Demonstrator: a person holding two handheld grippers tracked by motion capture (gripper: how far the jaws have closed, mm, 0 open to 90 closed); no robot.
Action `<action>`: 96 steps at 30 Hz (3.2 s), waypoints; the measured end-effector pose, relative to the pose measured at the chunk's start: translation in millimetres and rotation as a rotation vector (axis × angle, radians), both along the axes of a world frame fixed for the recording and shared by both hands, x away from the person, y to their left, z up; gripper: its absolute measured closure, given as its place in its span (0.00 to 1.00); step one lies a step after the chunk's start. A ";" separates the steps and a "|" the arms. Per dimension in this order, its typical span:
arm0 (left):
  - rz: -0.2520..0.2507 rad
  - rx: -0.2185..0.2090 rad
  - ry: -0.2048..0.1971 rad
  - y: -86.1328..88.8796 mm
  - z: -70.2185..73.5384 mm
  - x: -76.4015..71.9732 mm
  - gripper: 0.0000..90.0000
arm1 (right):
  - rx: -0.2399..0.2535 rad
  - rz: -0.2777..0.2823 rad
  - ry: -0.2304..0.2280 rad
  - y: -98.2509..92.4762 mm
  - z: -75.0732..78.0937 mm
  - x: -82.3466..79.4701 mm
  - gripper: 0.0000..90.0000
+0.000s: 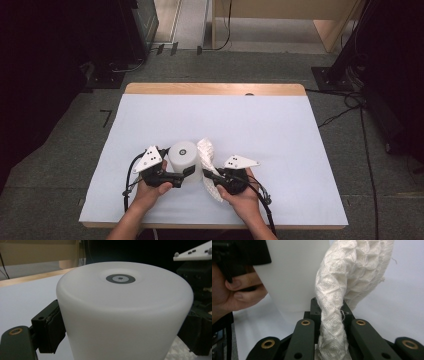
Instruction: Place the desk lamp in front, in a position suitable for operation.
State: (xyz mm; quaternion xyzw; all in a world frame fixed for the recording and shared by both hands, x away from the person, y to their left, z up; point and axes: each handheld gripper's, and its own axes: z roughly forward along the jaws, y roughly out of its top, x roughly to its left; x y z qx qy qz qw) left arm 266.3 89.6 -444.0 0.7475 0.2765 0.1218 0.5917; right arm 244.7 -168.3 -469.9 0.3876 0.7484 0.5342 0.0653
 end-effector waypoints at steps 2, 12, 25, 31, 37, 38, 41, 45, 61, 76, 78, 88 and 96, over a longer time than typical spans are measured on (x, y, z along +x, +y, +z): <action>-0.008 0.037 -0.012 -5.5 -2.7 -2.9 0.10 | 0.004 -0.004 -0.005 -1.1 1.5 -0.1 0.89; -0.001 0.103 -0.033 -15.0 -8.0 -5.4 0.10 | 0.074 -0.017 -0.079 -11.6 27.1 -5.4 0.89; 0.060 0.042 -0.054 -7.0 -3.6 -0.1 0.10 | 0.005 -0.008 0.008 0.8 0.3 -0.6 0.89; 0.087 0.130 -0.073 -16.9 -14.0 0.7 0.10 | 0.044 -0.021 -0.040 -8.1 14.4 -4.3 0.89; 0.131 0.148 -0.072 -15.4 -21.3 3.5 0.10 | 0.056 -0.051 -0.059 -17.4 20.1 -3.1 0.89; 0.130 0.156 -0.068 -16.4 -22.6 3.7 0.10 | 0.057 -0.056 -0.058 -18.6 19.7 -2.4 0.89; 0.130 0.163 -0.078 -18.2 -23.3 1.7 0.10 | 0.064 -0.068 -0.053 -21.1 19.3 -1.3 0.89; 0.186 0.159 -0.091 -18.3 -23.9 -1.8 0.06 | 0.064 -0.074 -0.051 -23.2 19.1 -0.1 0.89; 0.264 0.154 -0.049 -26.4 -25.8 -9.6 0.10 | 0.038 -0.066 -0.010 -16.0 5.5 6.3 0.89; 0.042 -0.048 0.015 1.2 -9.7 -0.7 0.10 | 0.027 -0.008 -0.016 -2.1 4.0 1.5 0.89; 0.037 -0.032 0.014 -1.1 -10.7 -1.1 0.10 | 0.026 -0.007 -0.028 -2.4 6.5 0.9 0.89; -0.001 0.060 -0.012 -17.1 -15.7 -7.1 0.10 | 0.070 -0.017 -0.098 -11.9 27.0 -4.4 0.89; 0.021 0.050 -0.014 -12.3 -13.2 -5.4 0.10 | 0.051 -0.004 -0.094 -8.5 22.9 -4.2 0.89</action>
